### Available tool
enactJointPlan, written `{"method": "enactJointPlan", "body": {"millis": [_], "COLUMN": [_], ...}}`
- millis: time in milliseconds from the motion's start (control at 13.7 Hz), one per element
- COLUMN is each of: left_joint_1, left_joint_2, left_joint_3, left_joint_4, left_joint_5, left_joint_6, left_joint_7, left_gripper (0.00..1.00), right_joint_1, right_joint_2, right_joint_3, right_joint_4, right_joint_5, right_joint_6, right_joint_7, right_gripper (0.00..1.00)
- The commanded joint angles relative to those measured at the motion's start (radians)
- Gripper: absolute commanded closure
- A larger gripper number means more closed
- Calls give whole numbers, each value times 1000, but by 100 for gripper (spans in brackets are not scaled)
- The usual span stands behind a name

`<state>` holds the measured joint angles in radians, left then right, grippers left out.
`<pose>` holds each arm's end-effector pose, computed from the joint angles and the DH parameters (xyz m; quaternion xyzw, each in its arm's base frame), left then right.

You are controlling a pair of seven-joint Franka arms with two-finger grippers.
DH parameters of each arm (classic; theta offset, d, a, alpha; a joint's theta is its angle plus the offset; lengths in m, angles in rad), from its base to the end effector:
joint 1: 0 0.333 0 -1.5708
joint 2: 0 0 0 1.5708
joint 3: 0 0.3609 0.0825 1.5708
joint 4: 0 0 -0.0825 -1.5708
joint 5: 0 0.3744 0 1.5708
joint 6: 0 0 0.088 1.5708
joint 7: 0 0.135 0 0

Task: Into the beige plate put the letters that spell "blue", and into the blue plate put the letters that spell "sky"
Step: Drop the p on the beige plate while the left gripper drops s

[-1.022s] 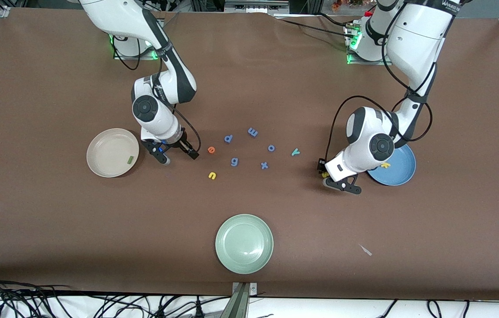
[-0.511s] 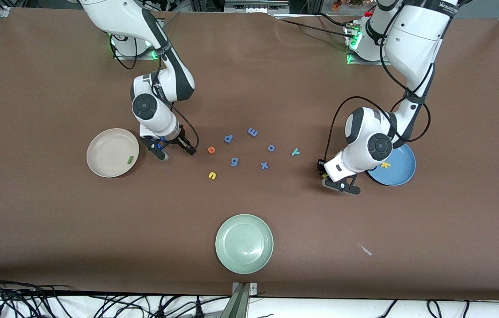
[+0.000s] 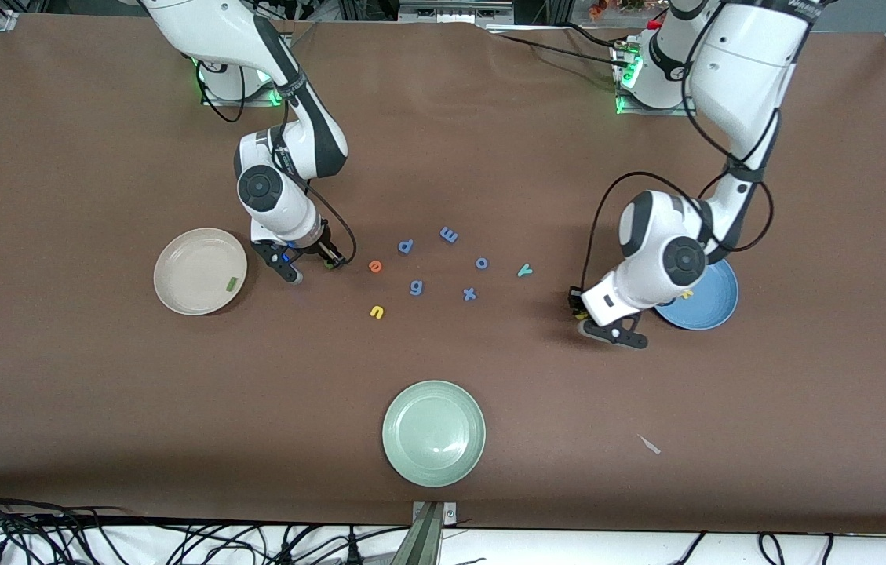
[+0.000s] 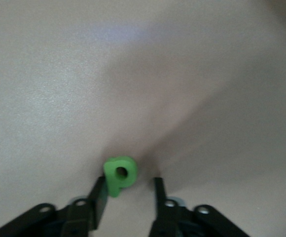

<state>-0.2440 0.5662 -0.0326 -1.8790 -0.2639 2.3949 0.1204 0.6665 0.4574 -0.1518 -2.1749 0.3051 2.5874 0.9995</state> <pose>0.6223 -0.1826 0.2207 0.9904 -0.0961 -0.0328 0.0934 0.4972 0.2796 0.1978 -0.9325 0.3581 0.0419 0.0212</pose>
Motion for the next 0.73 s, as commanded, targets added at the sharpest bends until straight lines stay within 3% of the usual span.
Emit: {"method": "enactJointPlan", "body": {"millis": [0, 146, 292, 365, 438, 511, 657], "left_joint_1": [113, 164, 199, 212, 222, 222, 213], "left_joint_2": [-136, -169, -173, -169, -166, -164, -164], "left_joint_3": [-3, -3, -1, 2, 3, 3, 2], "left_joint_4": [-49, -87, -116, -135, -155, -157, -149], "left_joint_5": [-8, 84, 132, 149, 153, 153, 150], "left_joint_6": [-176, -200, -200, -195, -188, -186, -184], "left_joint_7": [18, 60, 103, 122, 133, 133, 124], "left_gripper": [96, 96, 93, 86, 68, 42, 27], "right_joint_1": [-2, -4, -4, -4, -4, -4, -5], "right_joint_2": [-9, -3, -6, -11, -12, -13, -20], "right_joint_3": [8, 8, 8, 6, 3, 1, -15], "right_joint_4": [-28, -20, 9, 33, 70, 93, 115], "right_joint_5": [11, 11, 11, 11, 11, 11, 9], "right_joint_6": [30, 30, 14, -21, -82, -133, -162], "right_joint_7": [-36, -41, -48, -48, -48, -47, -71], "right_gripper": [86, 98, 100, 100, 100, 100, 100]}}
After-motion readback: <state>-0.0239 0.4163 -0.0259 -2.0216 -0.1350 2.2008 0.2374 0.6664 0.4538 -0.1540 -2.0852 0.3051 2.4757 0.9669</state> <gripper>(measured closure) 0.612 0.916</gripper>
